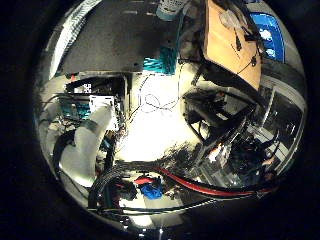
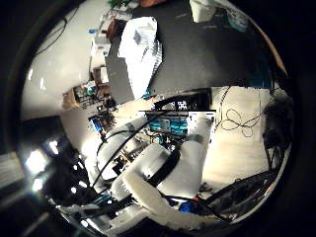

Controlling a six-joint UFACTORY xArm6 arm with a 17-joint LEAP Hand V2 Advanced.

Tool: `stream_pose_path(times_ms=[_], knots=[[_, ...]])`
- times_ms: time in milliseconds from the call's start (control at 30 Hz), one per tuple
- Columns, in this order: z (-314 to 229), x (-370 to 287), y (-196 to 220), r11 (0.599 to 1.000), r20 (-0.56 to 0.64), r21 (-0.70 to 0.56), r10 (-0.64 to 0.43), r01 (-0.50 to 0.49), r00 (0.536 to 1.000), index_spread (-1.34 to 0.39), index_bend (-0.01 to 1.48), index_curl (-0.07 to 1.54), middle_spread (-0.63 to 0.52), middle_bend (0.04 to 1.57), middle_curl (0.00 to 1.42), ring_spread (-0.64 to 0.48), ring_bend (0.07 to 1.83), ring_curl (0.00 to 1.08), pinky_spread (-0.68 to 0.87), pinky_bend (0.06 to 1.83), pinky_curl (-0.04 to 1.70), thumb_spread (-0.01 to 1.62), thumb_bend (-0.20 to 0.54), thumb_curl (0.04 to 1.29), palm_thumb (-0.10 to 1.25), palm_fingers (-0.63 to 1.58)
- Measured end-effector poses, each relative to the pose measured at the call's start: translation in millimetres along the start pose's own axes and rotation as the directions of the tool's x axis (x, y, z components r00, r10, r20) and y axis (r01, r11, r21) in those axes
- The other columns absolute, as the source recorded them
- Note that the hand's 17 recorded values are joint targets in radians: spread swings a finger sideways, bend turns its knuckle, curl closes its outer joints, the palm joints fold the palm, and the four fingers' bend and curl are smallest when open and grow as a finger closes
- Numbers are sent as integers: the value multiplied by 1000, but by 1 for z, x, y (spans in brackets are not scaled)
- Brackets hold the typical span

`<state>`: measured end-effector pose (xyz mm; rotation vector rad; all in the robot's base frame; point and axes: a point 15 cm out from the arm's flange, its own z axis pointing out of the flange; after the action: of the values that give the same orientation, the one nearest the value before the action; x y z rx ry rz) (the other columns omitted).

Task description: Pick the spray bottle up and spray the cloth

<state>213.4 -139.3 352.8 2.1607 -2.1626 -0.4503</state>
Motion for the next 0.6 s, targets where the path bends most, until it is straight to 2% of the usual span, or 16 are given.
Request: stream_pose_path(times_ms=[333, 600], knots=[[17, 35, 18, 999, 57, 37, 30, -32, 998, -322, 213, 382, 106, 190, 294, 203, 177, 157, 405, 243, 319, 973, -28, 268, 219, 190], [16, 66, 23, 982, 128, 176, 49, -72, 991, -324, 183, 366, 71, 196, 306, 184, 194, 175, 402, 241, 315, 976, -25, 271, 241, 256]])
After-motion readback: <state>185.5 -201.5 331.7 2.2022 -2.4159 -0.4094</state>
